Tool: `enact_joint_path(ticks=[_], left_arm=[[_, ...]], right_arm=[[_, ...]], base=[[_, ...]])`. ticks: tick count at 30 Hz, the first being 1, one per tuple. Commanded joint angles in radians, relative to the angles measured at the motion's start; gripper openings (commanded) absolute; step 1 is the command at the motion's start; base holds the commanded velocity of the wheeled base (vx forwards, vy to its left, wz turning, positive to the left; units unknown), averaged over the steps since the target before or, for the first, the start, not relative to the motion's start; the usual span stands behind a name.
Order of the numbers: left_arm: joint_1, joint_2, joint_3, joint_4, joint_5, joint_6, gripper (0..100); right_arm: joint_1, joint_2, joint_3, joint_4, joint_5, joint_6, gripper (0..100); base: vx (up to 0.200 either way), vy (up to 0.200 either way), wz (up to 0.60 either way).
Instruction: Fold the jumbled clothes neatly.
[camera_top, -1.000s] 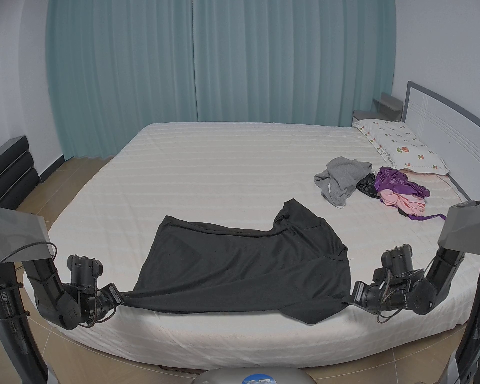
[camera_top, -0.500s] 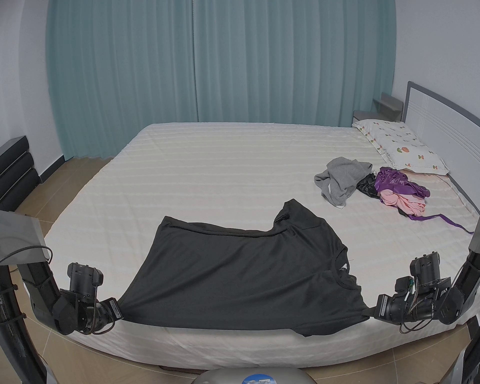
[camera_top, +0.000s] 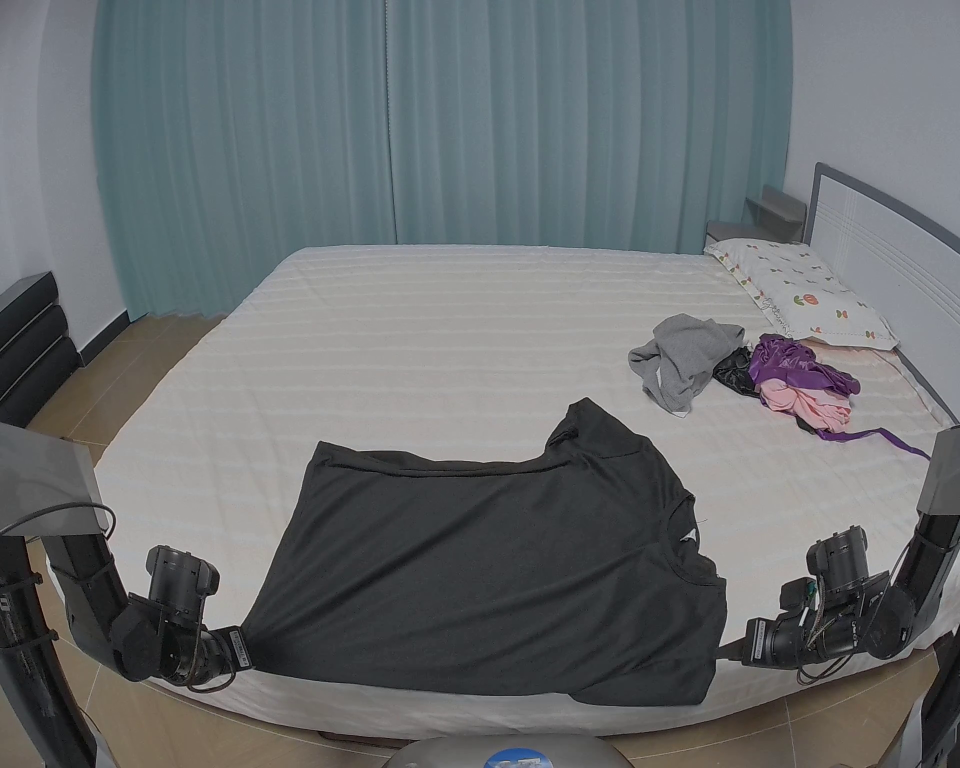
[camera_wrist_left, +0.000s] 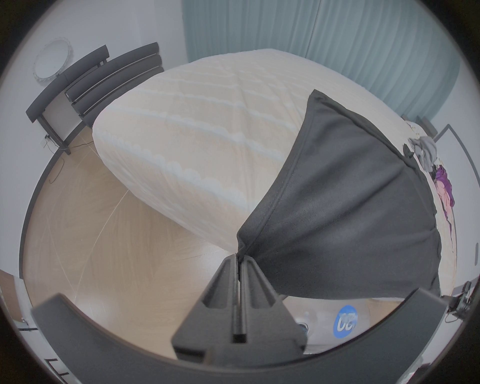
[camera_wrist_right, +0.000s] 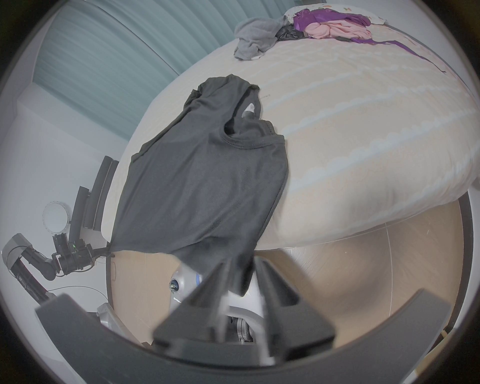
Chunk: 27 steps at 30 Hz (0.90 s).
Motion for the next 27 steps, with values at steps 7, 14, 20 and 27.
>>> enact_joint_path(ticks=[7,14,20,27], left_arm=[[-0.019,0.023,0.006,-0.005,-0.023,-0.003,0],[-0.018,0.020,0.006,-0.002,-0.023,-0.003,0],[-0.016,0.023,0.007,0.001,-0.023,-0.001,0],[-0.016,0.024,0.015,0.012,-0.022,0.005,0]], right_arm=[[0.007,0.115,-0.096,-0.010,-0.008,0.004,100],[-0.002,0.232,-0.171,-0.088,-0.066,0.013,100],[-0.008,0.269,-0.188,-0.139,-0.086,0.021,100],[-0.047,0.204,-0.163,-0.134,-0.088,0.013,0]], base=[[0.000,0.000,0.00],[0.000,0.000,0.00],[0.000,0.000,0.00],[0.000,0.000,0.00]])
